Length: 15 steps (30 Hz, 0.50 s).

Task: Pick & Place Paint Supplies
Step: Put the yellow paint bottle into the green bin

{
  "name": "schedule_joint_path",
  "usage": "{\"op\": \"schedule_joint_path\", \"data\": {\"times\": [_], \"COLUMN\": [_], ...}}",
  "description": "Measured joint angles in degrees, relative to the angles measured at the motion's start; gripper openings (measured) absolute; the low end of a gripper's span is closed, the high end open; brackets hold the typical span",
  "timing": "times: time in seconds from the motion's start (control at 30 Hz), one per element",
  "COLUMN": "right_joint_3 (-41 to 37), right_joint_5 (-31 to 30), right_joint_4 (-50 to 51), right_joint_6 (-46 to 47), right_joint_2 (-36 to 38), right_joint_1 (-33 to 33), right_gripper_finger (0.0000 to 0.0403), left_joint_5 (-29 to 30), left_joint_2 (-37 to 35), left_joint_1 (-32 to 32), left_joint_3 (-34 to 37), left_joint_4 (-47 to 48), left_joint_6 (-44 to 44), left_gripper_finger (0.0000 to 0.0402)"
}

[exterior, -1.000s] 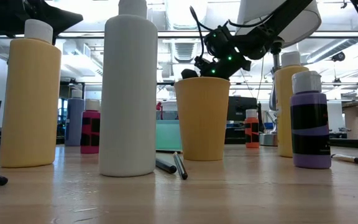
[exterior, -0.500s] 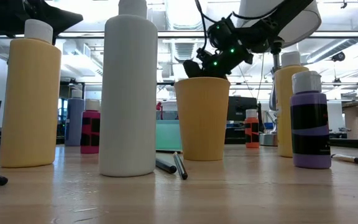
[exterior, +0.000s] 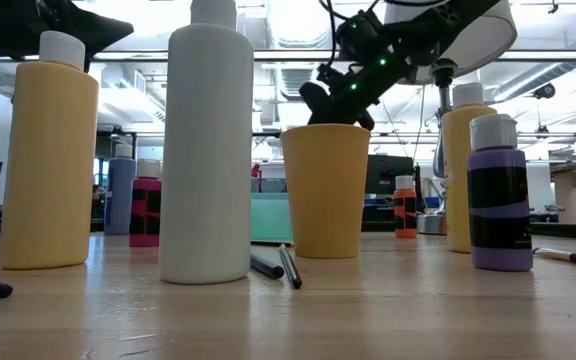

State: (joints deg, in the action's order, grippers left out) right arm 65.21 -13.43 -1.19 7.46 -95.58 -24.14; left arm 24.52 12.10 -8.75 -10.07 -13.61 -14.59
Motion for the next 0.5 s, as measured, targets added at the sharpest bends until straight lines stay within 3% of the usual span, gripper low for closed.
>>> {"op": "schedule_joint_path", "data": {"times": [0.27,0.5], "right_joint_3": [-0.8,-7.3], "right_joint_5": [0.0,0.0], "right_joint_4": [11.6,14.6], "right_joint_6": [-0.6,0.6], "right_joint_2": [7.0,16.7], "right_joint_1": [3.5,5.7], "right_gripper_finger": [0.0115,0.0089], "left_joint_5": [0.0,0.0], "left_joint_2": [0.0,0.0], "left_joint_1": [0.0,0.0], "left_joint_3": [0.0,0.0], "left_joint_4": [0.0,0.0], "left_joint_6": [0.0,0.0], "left_gripper_finger": [0.0016,0.0016]}}
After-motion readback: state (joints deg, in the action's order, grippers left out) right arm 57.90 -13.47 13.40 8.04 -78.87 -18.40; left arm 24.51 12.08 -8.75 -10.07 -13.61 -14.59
